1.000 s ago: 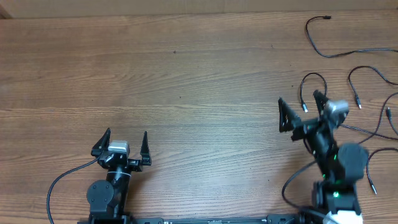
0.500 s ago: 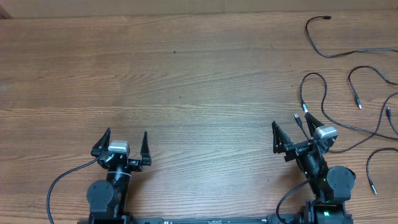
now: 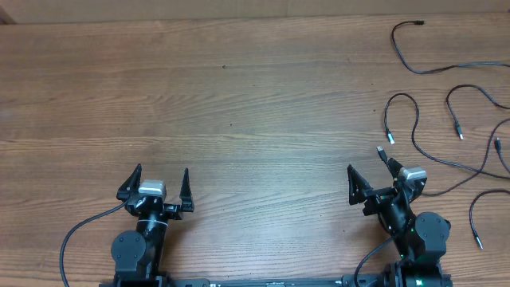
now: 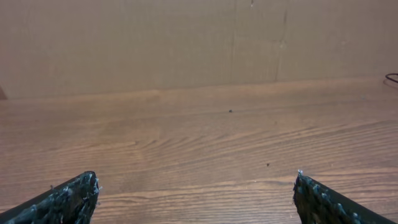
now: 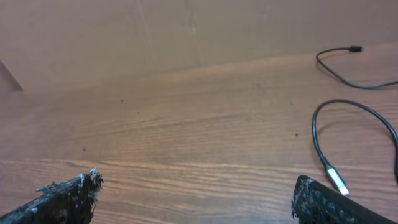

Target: Untangle cables

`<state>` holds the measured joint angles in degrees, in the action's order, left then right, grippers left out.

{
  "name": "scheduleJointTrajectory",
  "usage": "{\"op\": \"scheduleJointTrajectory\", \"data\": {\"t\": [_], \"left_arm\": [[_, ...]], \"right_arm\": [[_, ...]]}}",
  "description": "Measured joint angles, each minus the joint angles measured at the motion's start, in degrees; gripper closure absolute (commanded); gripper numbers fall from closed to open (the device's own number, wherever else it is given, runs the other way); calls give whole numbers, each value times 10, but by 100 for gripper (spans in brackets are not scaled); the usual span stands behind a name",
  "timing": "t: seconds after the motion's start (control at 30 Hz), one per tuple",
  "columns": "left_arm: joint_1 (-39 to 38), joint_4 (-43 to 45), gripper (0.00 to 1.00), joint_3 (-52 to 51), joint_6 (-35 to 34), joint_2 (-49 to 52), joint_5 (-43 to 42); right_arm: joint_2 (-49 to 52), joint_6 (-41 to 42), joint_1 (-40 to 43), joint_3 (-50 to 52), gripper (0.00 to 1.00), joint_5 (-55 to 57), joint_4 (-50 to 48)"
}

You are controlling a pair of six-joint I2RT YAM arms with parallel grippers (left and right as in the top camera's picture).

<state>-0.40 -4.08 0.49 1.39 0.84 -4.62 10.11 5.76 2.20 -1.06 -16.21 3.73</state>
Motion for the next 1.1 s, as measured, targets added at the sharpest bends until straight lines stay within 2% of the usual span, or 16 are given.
{"op": "scheduleJointTrajectory", "data": {"t": [0.33,0.83,1.1], "left_arm": [[0,0,0,0,0,-1,0],[0,0,0,0,0,-1,0],[0,0,1,0,0,-1,0]], "right_arm": [[-92,0,0,0,0,7,1],[-93,0,-1,0,0,116,9],[-93,-5,-35,0,0,156,10]]}}
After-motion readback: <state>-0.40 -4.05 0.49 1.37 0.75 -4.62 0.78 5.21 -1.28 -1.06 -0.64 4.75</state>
